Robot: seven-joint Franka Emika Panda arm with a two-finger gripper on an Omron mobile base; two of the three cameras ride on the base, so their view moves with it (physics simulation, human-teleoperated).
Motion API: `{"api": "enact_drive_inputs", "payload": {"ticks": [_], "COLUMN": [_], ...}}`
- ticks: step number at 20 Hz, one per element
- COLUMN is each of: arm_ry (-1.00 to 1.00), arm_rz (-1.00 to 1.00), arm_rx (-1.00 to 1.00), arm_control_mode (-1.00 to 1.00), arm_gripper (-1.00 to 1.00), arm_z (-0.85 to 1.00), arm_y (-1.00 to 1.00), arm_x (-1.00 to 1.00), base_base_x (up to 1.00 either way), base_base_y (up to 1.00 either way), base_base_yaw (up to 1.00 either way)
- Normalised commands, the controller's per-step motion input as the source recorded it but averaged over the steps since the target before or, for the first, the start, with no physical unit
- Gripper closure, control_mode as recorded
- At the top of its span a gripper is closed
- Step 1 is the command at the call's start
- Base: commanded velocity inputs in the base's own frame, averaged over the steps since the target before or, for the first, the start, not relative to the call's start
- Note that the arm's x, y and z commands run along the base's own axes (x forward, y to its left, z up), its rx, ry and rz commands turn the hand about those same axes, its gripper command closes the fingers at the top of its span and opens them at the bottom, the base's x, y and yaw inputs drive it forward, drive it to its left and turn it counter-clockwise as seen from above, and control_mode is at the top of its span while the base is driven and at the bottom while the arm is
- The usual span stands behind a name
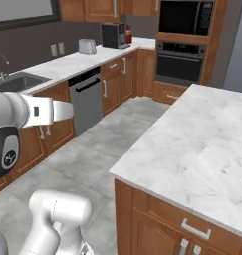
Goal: Move the bowls from the cabinet to the plates on the dining table.
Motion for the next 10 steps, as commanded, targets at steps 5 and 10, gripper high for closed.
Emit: {"api": "enact_drive_inputs", "payload": {"ticks": [5, 10], "arm_ry": [0.0, 0.0], "arm_rz": [0.0, 0.0], "arm_rx": [0.0, 0.0], "arm_control_mode": [1.0, 1.0], "arm_gripper": [-1.0, -1.0], "arm_z": [0.0, 0.0], "arm_y": [0.0, 0.0], "arm_x": [0.0, 0.0], "base_base_x": [0.81, 0.88], "base_base_y": [0.28, 0.15], "base_base_yaw": [0.06, 0.0]}}
